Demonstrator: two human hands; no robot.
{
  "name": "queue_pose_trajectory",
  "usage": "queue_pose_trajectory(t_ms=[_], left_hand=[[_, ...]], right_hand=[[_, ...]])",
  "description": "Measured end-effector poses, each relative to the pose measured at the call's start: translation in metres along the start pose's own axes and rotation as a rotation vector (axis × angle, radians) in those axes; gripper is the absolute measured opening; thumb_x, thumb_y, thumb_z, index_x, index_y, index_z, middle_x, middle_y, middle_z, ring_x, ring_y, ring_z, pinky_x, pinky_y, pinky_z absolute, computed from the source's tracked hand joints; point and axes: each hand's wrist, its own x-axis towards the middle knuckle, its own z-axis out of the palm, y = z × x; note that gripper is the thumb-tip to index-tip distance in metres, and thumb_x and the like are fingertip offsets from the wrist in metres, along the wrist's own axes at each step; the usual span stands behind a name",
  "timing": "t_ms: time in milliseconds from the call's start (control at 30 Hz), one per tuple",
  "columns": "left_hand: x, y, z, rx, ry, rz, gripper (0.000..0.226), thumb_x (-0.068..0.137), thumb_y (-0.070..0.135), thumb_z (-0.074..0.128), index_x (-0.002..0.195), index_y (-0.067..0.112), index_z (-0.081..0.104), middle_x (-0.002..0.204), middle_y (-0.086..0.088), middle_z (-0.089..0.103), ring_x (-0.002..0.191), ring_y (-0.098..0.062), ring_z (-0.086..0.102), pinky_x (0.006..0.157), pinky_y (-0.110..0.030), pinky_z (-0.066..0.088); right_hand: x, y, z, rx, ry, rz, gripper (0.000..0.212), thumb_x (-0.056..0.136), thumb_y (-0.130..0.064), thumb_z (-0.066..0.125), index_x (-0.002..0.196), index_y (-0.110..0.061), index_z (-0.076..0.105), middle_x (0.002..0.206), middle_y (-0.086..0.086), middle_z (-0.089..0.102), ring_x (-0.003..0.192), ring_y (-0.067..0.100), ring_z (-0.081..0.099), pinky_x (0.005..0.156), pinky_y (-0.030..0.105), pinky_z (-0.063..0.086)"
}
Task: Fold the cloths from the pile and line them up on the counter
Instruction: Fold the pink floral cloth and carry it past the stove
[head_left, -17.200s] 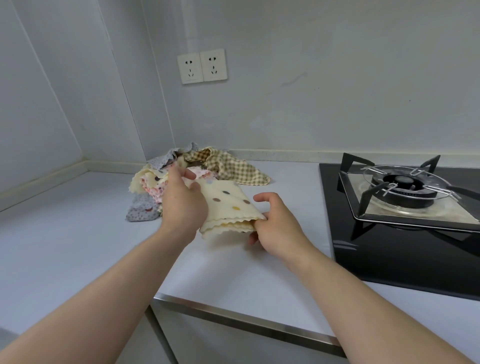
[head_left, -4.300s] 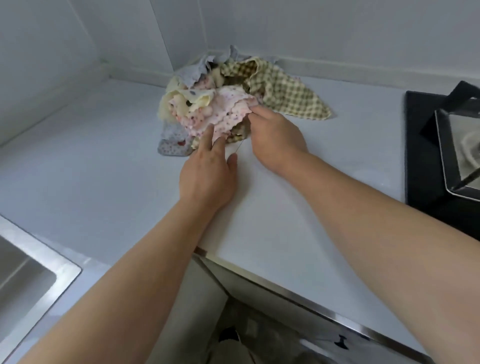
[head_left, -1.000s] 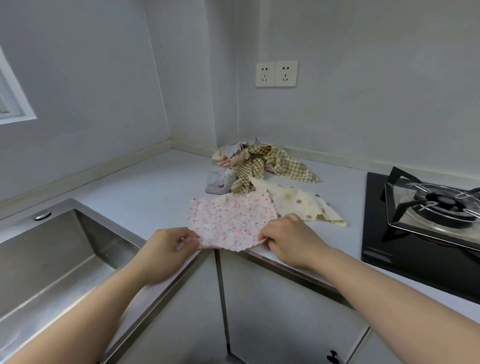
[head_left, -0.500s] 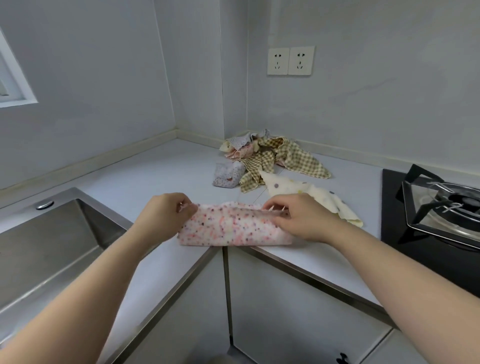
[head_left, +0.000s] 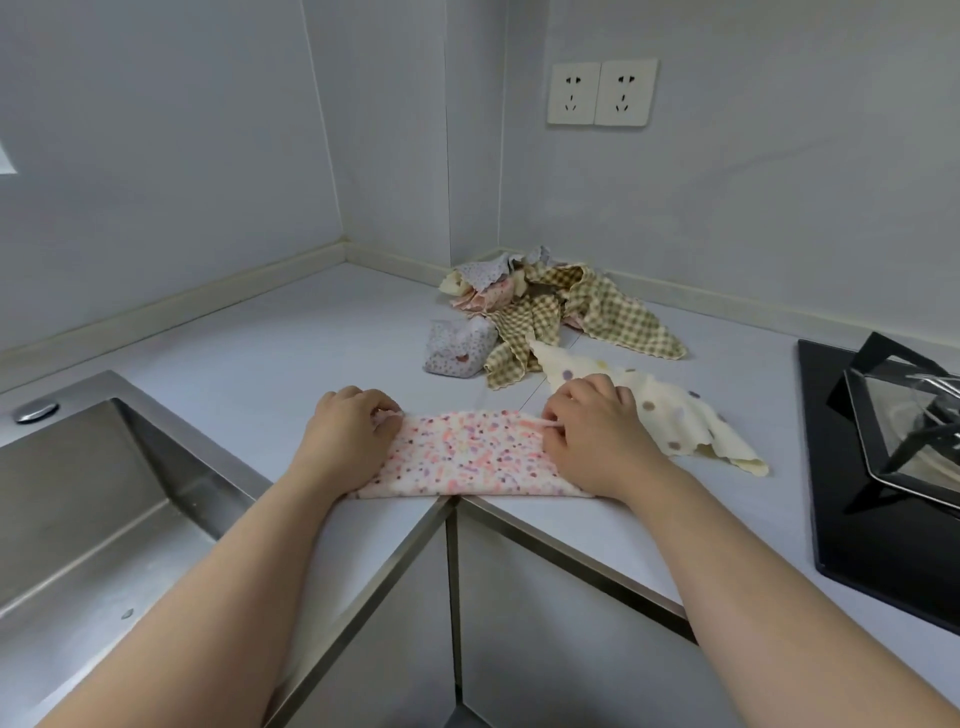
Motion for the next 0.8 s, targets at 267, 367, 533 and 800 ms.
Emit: queue_pose_trajectory(t_ms=[267, 367, 533, 800], left_hand=[[0.005, 0.009, -0.02, -0.292, 0.088, -0.059, 0.006, 0.095, 0.03, 0.064, 0.096, 0.024, 0.065, 0.089, 0.01, 0.066, 0.082, -0.012, 0.058, 0.074, -0.028, 0.043], [0.005, 0.015, -0.037, -0.444, 0.055, -0.053, 0.008, 0.089, 0.019, 0.073, 0.093, 0.024, 0.068, 0.081, 0.005, 0.07, 0.072, -0.015, 0.064, 0.067, -0.026, 0.049], [0.005, 0.023, -0.055, -0.372, 0.034, -0.011, 0.018, 0.086, 0.011, 0.075, 0.095, 0.026, 0.071, 0.089, 0.004, 0.073, 0.079, -0.015, 0.07, 0.066, -0.023, 0.052], [-0.001, 0.039, -0.066, -0.21, 0.057, 0.032, 0.018, 0.096, 0.014, 0.06, 0.096, 0.028, 0.071, 0.08, 0.008, 0.071, 0.059, -0.007, 0.068, 0.05, -0.018, 0.041]], right_hand=[[-0.003, 0.006, -0.01, 0.592, 0.135, 0.12, 0.005, 0.1, -0.027, 0.055, 0.104, -0.028, 0.053, 0.084, -0.01, 0.062, 0.074, 0.007, 0.056, 0.063, 0.027, 0.046], [-0.005, 0.009, -0.01, 0.622, 0.183, 0.113, 0.02, 0.098, -0.025, 0.06, 0.116, -0.031, 0.056, 0.091, -0.016, 0.06, 0.079, -0.008, 0.053, 0.063, 0.01, 0.038], [-0.002, 0.01, -0.01, 0.703, 0.265, 0.102, 0.039, 0.092, -0.006, 0.065, 0.124, -0.028, 0.064, 0.108, -0.007, 0.061, 0.09, -0.01, 0.055, 0.071, -0.001, 0.041], [-0.007, 0.017, -0.02, 0.975, 0.21, 0.127, 0.04, 0.078, 0.0, 0.078, 0.105, -0.028, 0.073, 0.088, -0.006, 0.063, 0.067, 0.004, 0.052, 0.063, 0.007, 0.043]])
